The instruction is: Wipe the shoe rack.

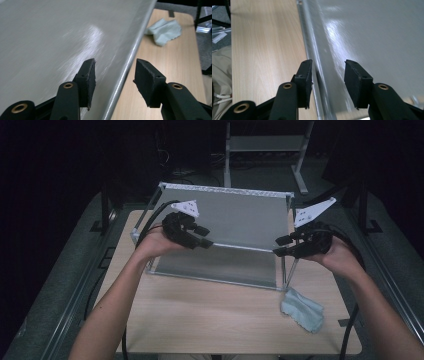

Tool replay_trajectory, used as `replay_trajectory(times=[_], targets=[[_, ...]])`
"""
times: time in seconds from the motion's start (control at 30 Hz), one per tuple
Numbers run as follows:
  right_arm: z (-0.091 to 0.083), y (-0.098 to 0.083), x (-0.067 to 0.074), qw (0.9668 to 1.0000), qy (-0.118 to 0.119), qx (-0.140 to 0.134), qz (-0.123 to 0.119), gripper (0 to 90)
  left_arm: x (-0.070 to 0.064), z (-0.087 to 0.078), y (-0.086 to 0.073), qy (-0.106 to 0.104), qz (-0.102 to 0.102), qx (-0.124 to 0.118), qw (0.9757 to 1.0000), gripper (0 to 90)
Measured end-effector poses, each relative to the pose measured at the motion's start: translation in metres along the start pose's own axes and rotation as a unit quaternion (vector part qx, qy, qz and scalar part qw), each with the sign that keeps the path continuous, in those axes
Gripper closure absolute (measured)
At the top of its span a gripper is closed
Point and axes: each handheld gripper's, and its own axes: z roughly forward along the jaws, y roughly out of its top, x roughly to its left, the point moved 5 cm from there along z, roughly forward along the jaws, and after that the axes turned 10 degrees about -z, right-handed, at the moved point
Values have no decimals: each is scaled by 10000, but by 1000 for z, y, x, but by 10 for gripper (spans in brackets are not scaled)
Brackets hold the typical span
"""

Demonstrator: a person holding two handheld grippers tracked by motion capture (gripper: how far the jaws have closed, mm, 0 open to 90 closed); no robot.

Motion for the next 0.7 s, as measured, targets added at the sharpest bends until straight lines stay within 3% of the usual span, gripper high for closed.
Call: replay_trajectory(times=[0.1, 0.2, 0.5, 0.57, 0.63, 0.7], targets=[[11, 8, 2, 9999, 104, 39, -102, 571, 4, -1, -5, 0, -64, 120, 9999, 530], [16, 11, 0, 9999, 51, 47, -155, 601, 4, 0, -5, -48, -113, 85, 9999, 542], [9, 1, -5, 9999, -10, 79, -61, 595, -11, 3, -4, -285, -70, -17, 9996, 548], [9, 1, -5, 10000, -38, 67, -50, 594, -9, -1, -7, -212, -68, -6, 9998, 545], [9, 2, -4, 9999, -52, 84, -77, 592, -3, -7, -12, 35, -103, 20, 9999, 530], [9, 3, -4, 9999, -48, 74, -83, 597, 3, -12, -16, 87, -190, -13, 9998, 522]])
